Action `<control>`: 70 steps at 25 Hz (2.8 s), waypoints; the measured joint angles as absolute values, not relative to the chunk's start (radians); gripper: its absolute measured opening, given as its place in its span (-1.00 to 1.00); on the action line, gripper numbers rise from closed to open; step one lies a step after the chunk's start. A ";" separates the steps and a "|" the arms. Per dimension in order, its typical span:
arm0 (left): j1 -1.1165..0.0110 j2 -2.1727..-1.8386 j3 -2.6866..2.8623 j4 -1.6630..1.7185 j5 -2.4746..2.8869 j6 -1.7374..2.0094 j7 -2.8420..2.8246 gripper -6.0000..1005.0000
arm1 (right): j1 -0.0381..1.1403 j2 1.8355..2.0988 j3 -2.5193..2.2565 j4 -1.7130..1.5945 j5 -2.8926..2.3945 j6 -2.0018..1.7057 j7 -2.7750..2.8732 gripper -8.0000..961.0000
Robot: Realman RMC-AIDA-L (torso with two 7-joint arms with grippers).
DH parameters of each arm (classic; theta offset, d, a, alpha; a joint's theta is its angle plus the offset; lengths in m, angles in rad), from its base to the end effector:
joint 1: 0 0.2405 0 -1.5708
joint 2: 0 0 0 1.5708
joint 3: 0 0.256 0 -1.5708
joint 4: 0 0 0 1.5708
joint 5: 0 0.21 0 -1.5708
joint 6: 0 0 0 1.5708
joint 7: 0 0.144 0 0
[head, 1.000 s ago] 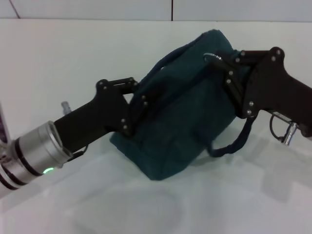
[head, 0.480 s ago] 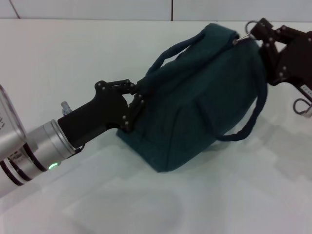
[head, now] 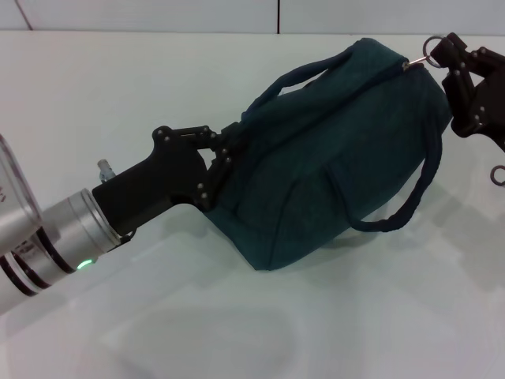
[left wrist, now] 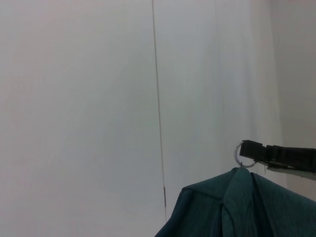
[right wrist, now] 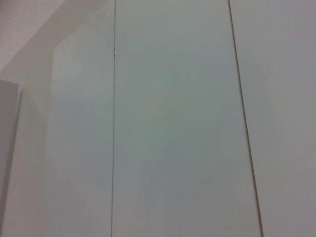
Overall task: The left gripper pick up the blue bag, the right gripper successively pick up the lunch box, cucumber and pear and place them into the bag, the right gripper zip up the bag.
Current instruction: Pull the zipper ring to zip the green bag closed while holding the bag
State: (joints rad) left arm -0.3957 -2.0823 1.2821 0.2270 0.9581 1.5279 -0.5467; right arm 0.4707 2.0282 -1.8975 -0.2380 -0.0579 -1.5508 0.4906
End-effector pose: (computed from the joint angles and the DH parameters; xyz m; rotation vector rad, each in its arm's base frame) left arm -0.2655 0.2815 -0.0451 -2.2939 -0.2027 -1.0738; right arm 0.2356 0.3187 -0.0107 -2.0098 0.1775 1.2772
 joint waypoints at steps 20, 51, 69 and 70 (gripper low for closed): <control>-0.379 -2.079 1.281 0.231 0.915 1.530 -0.546 -0.87 | 0.443 2.026 -1.879 -0.208 0.046 -1.470 0.518 -0.89; -0.437 -2.069 1.282 0.239 0.913 1.504 -0.543 -0.88 | 0.430 1.997 -1.866 -0.167 0.015 -1.342 0.440 0.17; -0.446 -2.080 1.283 0.239 0.912 1.500 -0.531 -0.86 | 0.525 2.015 -1.875 -0.223 -0.107 -1.192 0.416 0.07; -0.445 -2.080 1.282 0.239 0.911 1.501 -0.531 -0.86 | 0.526 2.015 -1.875 -0.226 -0.109 -1.192 0.413 0.06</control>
State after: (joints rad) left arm -0.4454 -2.0800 1.2823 0.2393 0.9109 1.5007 -0.5307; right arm 0.5259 2.0148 -1.8750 -0.2260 -0.1087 -1.1916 0.4134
